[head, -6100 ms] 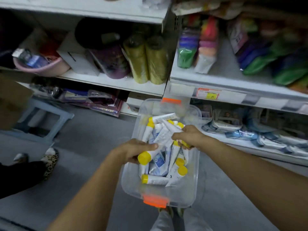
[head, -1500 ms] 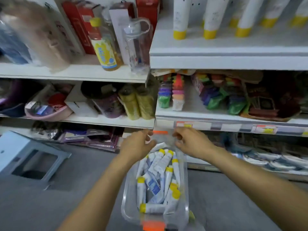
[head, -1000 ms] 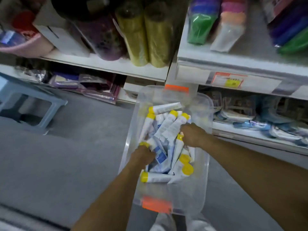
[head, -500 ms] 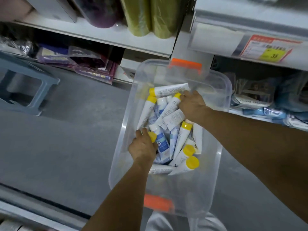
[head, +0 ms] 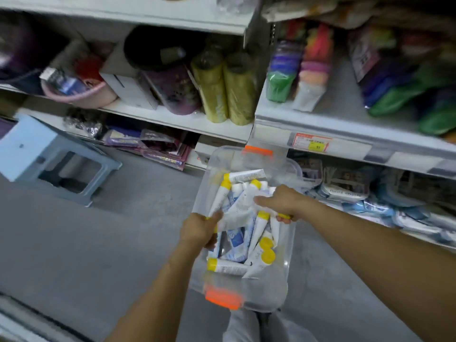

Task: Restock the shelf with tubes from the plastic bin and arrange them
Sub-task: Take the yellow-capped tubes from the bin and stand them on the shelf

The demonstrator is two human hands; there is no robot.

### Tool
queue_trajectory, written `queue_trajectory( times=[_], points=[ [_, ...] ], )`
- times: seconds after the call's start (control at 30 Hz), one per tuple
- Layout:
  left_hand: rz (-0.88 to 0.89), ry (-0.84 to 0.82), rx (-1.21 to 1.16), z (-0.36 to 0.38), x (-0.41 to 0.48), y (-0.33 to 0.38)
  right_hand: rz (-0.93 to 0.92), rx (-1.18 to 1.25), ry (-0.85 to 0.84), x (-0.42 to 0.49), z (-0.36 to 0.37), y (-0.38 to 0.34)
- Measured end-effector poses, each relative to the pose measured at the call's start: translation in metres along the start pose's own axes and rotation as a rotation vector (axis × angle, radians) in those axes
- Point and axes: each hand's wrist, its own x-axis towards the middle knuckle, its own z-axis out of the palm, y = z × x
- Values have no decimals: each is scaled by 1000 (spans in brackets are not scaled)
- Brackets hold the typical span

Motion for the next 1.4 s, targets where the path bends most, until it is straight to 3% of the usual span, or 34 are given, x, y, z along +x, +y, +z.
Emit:
queue_trajectory(
  times=[0.07,0.13,0.3,0.53,0.7,0.87,1.13,1.4],
  points=[
    [-47,-74,-287,-8,-27,10,58,223,47,-23,-8,0],
    [-66,-179,-402,-14,-52,24,56,430,68,-43,-19,0],
    [39,-464,-530,-20,-102,62,-79,585,81,-109,-50,-10],
    [311,-633,-675,-41,-165,101,-266,784,87,-180,-61,-19],
    [513,-661,-644,-43,-199,125,-392,875,135,-226,-64,-19],
    [669,-630,-670,-33,-232,160,-492,920,297,-268,-88,-15],
    [887,-533,-625,-10,-279,251,-798,1033,272,-329,-178,-5],
    [938,-468,-728,19,-303,327,-860,911,597,-347,-286,11]
  ],
)
